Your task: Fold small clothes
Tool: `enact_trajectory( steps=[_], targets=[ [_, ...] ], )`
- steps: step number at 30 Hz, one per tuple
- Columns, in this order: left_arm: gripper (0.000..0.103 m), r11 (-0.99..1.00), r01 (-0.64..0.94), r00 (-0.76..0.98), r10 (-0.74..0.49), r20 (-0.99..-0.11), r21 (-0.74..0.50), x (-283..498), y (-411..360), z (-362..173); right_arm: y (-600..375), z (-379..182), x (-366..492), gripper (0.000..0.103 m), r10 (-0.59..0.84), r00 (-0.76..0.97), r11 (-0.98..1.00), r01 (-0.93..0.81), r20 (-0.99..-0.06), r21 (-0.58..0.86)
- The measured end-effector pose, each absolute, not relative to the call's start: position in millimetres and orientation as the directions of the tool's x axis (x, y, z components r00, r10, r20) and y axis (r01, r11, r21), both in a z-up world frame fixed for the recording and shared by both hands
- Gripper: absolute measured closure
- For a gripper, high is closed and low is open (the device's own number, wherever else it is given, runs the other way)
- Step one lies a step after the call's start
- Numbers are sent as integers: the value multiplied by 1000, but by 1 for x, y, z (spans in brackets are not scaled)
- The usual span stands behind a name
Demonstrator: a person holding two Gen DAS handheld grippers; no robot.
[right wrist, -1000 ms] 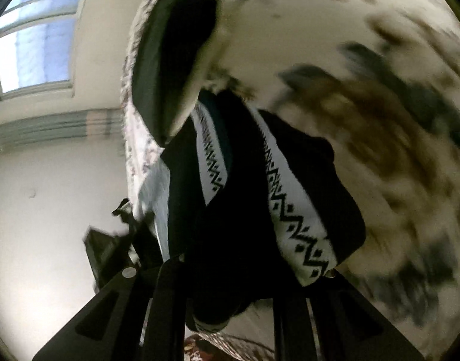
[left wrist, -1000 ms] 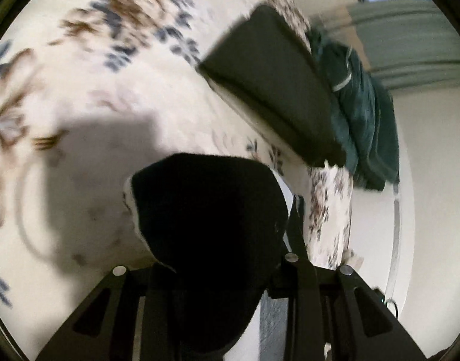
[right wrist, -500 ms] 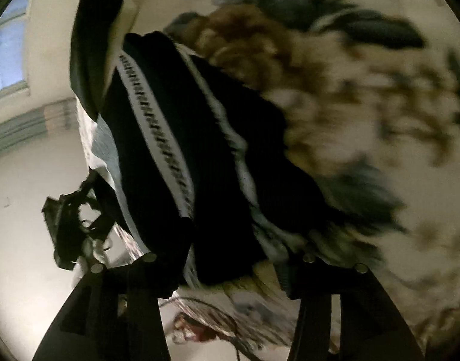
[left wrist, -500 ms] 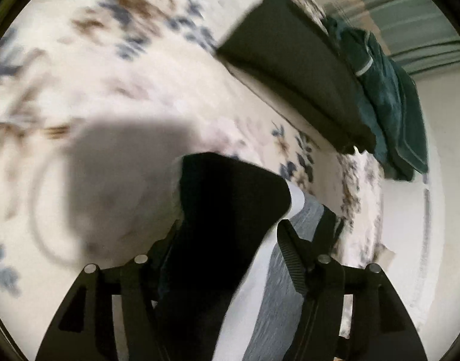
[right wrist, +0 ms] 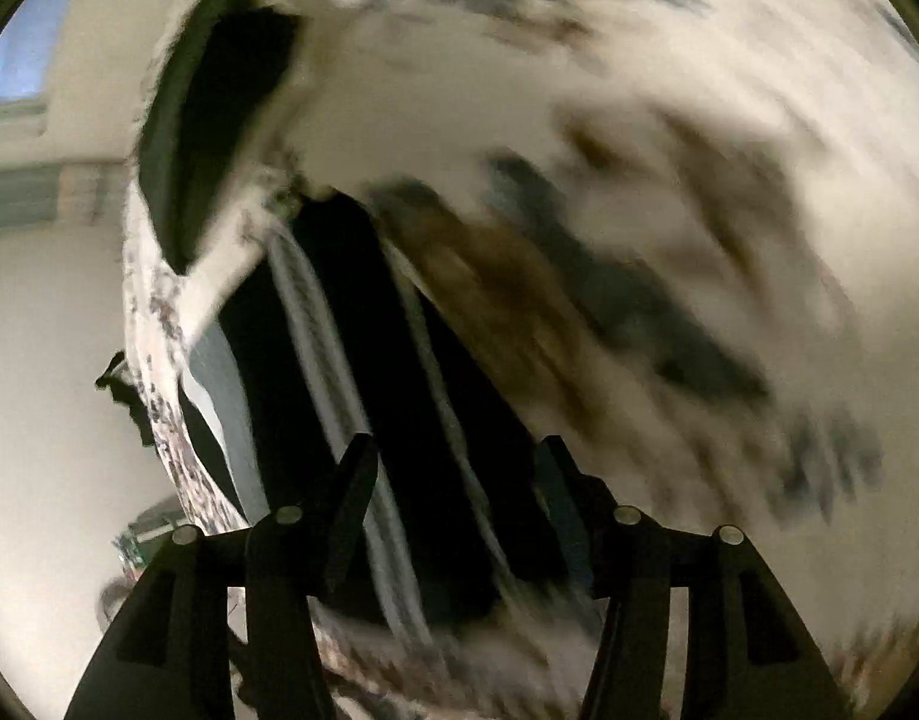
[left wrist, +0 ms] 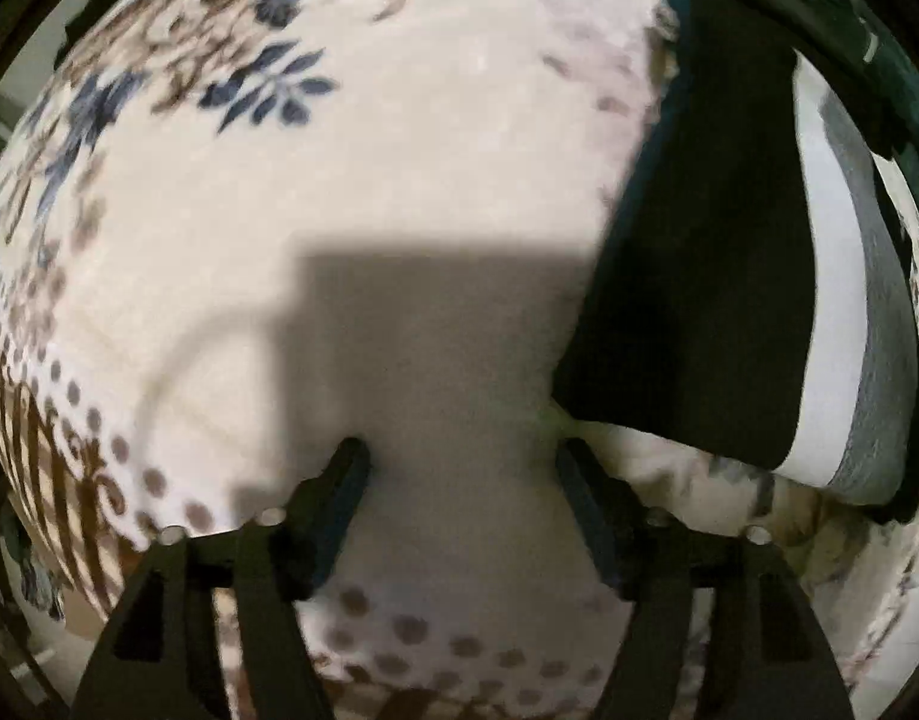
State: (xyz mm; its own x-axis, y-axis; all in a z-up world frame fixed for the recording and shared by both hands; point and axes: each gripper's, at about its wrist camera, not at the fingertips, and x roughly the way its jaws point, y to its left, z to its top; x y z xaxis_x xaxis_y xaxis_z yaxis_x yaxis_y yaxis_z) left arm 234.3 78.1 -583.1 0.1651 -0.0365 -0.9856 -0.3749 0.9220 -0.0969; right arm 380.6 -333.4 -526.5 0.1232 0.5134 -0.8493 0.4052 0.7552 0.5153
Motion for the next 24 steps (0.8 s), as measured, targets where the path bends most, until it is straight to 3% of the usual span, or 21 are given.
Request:
enact_trajectory(
  steps=[1,2,7,8,9,14,18,21,22,23,24],
  targets=[
    [10,920,-376,168,-45,-985,-106,237,75,-587,-324,-532,403,45,507,130,768,380,-852,515],
    [1,920,-375,167,-56,-984,-115,241,72,-591,-318,-536,414,45,511,138,767,372,-848,523],
    [0,919,-393,67,45,-997,15,262,58,-608,-285,-570,481,48,592,64,734,369,-803,570],
    [0,917,-399,65,49,-997,19,263,58,-608,-283,-568,486,80,580,76,743,358,-811,565],
    [0,915,-403,65,48,-997,18,263,58,-609,-284,-562,488,93,571,109,746,346,-814,569],
    [0,906,-423,81,-4,-997,-38,252,72,-594,-288,-533,497,93,476,192,793,327,-858,514],
    [0,866,-489,82,-75,-994,-106,226,86,-575,-276,-555,508,91,478,74,835,271,-875,479],
    [0,845,-520,113,-81,-990,-128,208,97,-557,-294,-549,489,67,532,19,811,278,-847,515],
    [0,838,-529,124,-77,-989,-132,203,102,-553,-300,-547,478,52,545,5,803,286,-838,524],
    [0,830,-541,135,-75,-988,-137,200,106,-549,-308,-544,463,46,567,-5,786,302,-824,539],
    [0,819,-553,149,-80,-986,-151,199,110,-545,-316,-544,443,46,587,-23,770,326,-809,549]
  ],
)
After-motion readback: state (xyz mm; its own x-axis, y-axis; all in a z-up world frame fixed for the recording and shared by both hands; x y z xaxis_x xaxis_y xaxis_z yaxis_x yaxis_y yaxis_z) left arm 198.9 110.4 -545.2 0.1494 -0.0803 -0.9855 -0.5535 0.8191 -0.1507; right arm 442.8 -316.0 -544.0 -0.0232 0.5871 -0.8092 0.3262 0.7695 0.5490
